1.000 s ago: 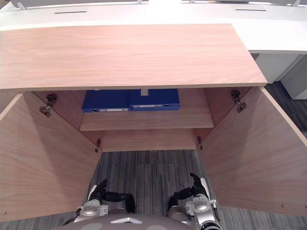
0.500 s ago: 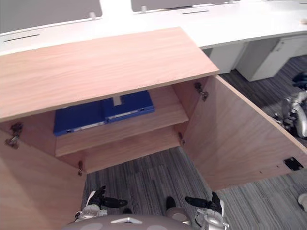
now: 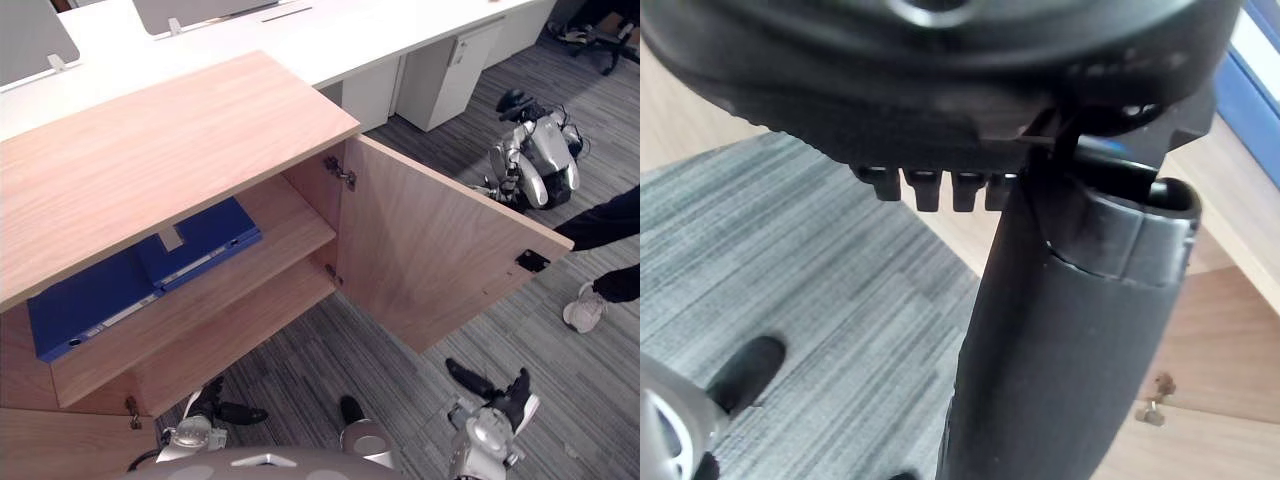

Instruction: Walk over to the cabinet, pick up the folder, carry it to the office cabinet, place the folder inside the office cabinet, then close the office cabinet door

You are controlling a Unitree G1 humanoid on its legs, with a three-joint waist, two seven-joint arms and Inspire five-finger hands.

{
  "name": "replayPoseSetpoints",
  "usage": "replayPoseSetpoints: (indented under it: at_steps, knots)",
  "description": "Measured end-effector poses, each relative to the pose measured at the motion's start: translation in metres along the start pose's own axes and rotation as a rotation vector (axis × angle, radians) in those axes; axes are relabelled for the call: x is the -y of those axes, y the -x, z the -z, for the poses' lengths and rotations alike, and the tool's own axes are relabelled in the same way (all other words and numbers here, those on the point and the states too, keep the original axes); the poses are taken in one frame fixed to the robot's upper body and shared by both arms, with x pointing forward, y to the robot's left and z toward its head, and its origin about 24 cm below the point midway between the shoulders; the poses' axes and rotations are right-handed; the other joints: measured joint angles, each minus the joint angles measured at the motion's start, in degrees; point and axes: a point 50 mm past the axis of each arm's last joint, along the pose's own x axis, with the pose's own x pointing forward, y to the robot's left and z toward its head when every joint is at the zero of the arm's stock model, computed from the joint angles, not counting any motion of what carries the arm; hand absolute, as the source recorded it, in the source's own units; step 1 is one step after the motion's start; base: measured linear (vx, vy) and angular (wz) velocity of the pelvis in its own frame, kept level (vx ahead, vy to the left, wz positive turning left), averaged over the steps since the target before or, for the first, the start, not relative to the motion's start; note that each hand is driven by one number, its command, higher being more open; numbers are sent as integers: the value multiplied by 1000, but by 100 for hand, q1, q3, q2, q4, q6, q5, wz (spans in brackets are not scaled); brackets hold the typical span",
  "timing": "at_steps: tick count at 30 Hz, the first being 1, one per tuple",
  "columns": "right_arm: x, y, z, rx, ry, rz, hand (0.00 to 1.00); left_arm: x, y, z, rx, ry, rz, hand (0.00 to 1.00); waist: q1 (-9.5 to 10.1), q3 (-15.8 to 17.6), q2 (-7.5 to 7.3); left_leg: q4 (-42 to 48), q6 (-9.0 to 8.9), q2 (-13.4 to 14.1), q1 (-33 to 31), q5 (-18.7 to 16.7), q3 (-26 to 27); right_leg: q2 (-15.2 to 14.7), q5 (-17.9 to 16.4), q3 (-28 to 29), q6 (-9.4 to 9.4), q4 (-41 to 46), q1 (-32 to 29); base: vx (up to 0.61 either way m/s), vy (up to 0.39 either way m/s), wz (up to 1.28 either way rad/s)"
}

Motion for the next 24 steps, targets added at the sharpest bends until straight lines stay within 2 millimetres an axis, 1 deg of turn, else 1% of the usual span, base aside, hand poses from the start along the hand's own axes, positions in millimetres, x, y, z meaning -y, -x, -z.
replayPoseSetpoints:
  at_steps: [1, 3, 4, 5, 6, 8, 11, 15, 20, 24]
  knots:
    - [-1, -2, -6, 23, 2, 1, 100, 0, 1, 2, -6, -1, 0, 100, 0, 4, 13, 0, 0, -2, -15, 0, 17, 2, 12, 17, -2, -11, -22, -27, -10, -17]
    - [-8, -11, -32, 107, 4, -5, 100, 0, 2, 7, -17, -10, 1, 100, 2, 28, 59, 22, 40, 1, -120, 27, 43, -2, 101, 45, -5, -125, -94, -3, -18, -9]
    - [-10, -13, -38, 124, 0, -8, 100, 0, 2, 8, -19, -11, 1, 100, 3, 30, 65, 29, 42, 5, -141, 28, 42, -6, 134, 45, -4, -170, -93, 19, -23, -4]
    - [-14, -16, -49, 157, -5, -18, 100, 0, 2, 9, -21, -12, 3, 100, 3, 43, 82, 38, 47, 16, -170, 32, 40, -8, 186, 48, -9, -235, -88, 20, -18, -3]
    - [-16, -18, -55, 173, -8, -23, 100, 0, 2, 9, -21, -13, 5, 100, 8, 50, 92, 38, 48, 19, -179, 33, 38, -8, 205, 46, -13, -263, -85, 0, 0, 0]
    - [-22, -23, -78, 238, -13, -40, 100, 2, 3, 9, -17, -31, 18, 100, 21, 89, 141, 38, 50, 25, -186, 33, -12, -5, 221, 40, -10, -311, -69, 15, -12, 0]
    - [-29, -26, -95, 301, 25, -86, 100, 2, 2, 5, -5, -36, 21, 100, 22, 92, 157, 38, 50, 23, -256, 33, -211, -11, 270, 5, 2, -388, -77, 29, -20, 4]
    - [-34, -26, -99, 319, 49, -129, 100, 5, 2, 2, 12, -68, 42, 100, 21, 93, 158, 40, 59, 23, -297, 40, -325, -31, 273, -117, 4, -404, -70, 18, -15, 12]
    - [-38, -25, -95, 308, 71, -150, 100, 7, 2, 4, 9, -74, 48, 100, 17, 94, 156, 56, 93, -7, -378, 62, -485, -91, 279, -260, 12, -455, -53, 4, 1, 16]
    - [-37, -26, -95, 307, 73, -143, 100, 7, 3, 5, 6, -74, 49, 100, 7, 95, 155, 53, 135, -35, -433, 92, -607, -139, 311, -379, 22, -516, -21, 3, 0, 14]
